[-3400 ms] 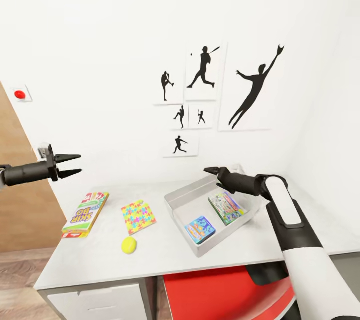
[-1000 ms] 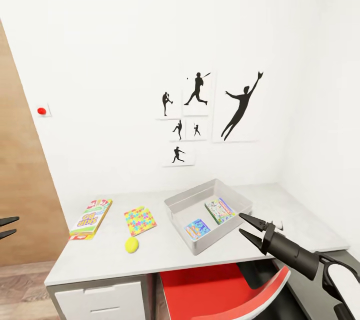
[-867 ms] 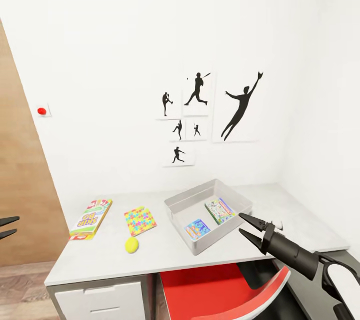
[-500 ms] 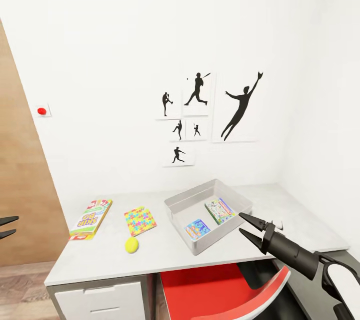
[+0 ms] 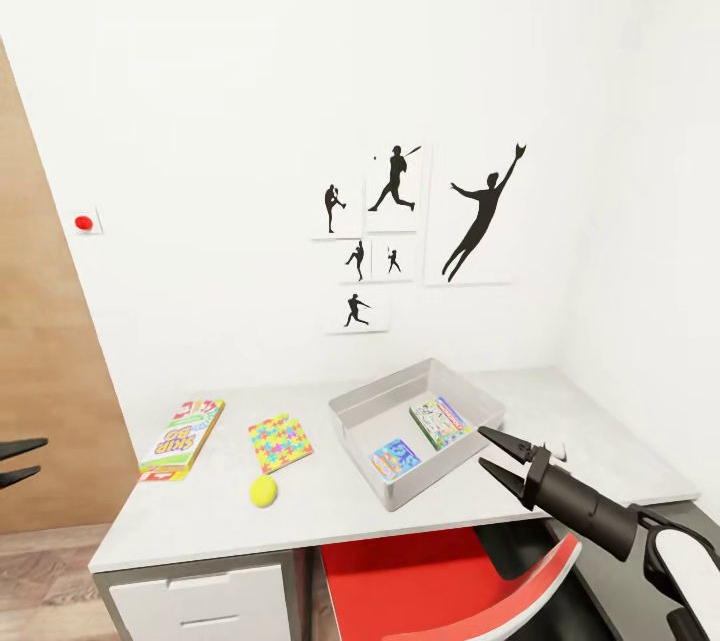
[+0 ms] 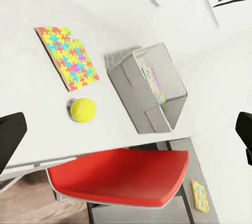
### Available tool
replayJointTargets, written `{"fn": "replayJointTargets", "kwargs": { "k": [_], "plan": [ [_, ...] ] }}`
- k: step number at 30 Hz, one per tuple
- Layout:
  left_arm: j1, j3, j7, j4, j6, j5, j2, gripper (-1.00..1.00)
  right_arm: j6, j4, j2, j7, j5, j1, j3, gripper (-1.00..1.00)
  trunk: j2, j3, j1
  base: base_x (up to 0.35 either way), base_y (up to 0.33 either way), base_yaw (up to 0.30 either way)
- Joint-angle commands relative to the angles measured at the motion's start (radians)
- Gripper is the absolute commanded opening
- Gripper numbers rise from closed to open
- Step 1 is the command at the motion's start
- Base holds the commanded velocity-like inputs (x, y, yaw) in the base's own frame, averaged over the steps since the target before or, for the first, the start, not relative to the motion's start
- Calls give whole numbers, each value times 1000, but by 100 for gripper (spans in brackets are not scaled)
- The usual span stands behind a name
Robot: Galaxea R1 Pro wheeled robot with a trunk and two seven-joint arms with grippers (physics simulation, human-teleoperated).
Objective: Put all the toys in the child's room - the three board games (two on the bed and one on the table), the two jigsaw puzzles on the table, and the tennis ball on the table - inside the toy box on the table in the child's room.
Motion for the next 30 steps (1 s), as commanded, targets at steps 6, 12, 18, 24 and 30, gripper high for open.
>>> {"fn": "replayJointTargets", "kwargs": {
  "k": [6,12,18,24,30],
  "plan": [
    [0,-10,-4,-1,33,-3,-4,100,3,6,1,8,29,-1,-4,100,-1,0,0,-153,0,0],
    [0,-12,-4,-1,35,-3,-3,100,2,6,2,8,61,-1,-2,100,-1,0,0,-39,0,187],
    [0,-12,-4,-1,35,-3,-4,100,2,6,2,6,78,-1,-2,100,-1,0,0,-4,0,89],
    [0,-12,-4,-1,34,-3,-4,100,-39,4,1,0,121,-1,10,100,-1,0,0,-1,0,11],
    [0,-12,-4,-2,34,-4,-11,100,-52,-5,3,-76,248,-1,31,100,-1,0,0,0,0,1]
  ]
}}
